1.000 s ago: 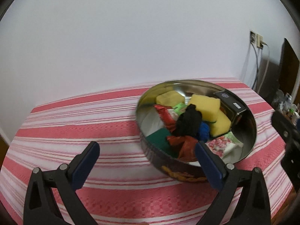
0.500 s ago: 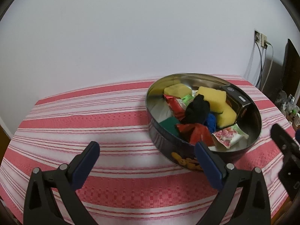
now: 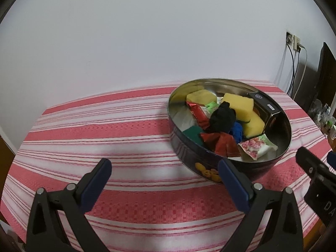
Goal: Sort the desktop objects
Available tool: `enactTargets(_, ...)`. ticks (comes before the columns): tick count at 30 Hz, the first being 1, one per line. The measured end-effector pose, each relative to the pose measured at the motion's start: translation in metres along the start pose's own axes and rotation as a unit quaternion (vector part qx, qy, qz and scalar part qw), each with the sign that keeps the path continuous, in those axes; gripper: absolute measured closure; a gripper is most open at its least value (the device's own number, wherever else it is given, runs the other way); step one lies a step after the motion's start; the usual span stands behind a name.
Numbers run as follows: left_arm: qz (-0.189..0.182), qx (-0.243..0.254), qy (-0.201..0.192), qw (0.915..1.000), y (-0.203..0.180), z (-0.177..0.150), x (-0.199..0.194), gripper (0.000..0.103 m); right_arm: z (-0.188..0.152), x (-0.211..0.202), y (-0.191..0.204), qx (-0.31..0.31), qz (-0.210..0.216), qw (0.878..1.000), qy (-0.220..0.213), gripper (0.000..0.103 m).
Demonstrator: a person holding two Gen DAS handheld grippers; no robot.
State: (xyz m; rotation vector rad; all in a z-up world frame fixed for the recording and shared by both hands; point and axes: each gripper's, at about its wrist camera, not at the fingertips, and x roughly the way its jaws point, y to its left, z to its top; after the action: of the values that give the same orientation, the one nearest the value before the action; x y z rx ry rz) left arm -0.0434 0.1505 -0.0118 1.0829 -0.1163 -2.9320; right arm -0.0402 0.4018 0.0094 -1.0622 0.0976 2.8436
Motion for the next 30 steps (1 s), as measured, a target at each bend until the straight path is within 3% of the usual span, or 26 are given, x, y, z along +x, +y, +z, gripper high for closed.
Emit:
enactTargets(7, 0.000, 0.004, -0.021, 0.9998, 0.004, -0.001, -0.022, 0.001, 0.003, -0.031, -0.001, -0.006, -0.028, 0.998, -0.048, 0.012)
enactTargets(14, 0.004, 0.007, -0.047, 0.9989, 0.009, 0.003, -0.038, 0.001, 0.008, -0.055, -0.008, 0.017, -0.009, 0.996, -0.087, 0.012)
enactTargets(30, -0.009, -0.020, -0.072, 0.9972, 0.017, 0.008, -0.048, 0.001, 0.012, -0.066, -0.006, 0.011, -0.028, 0.993, -0.112, 0.012)
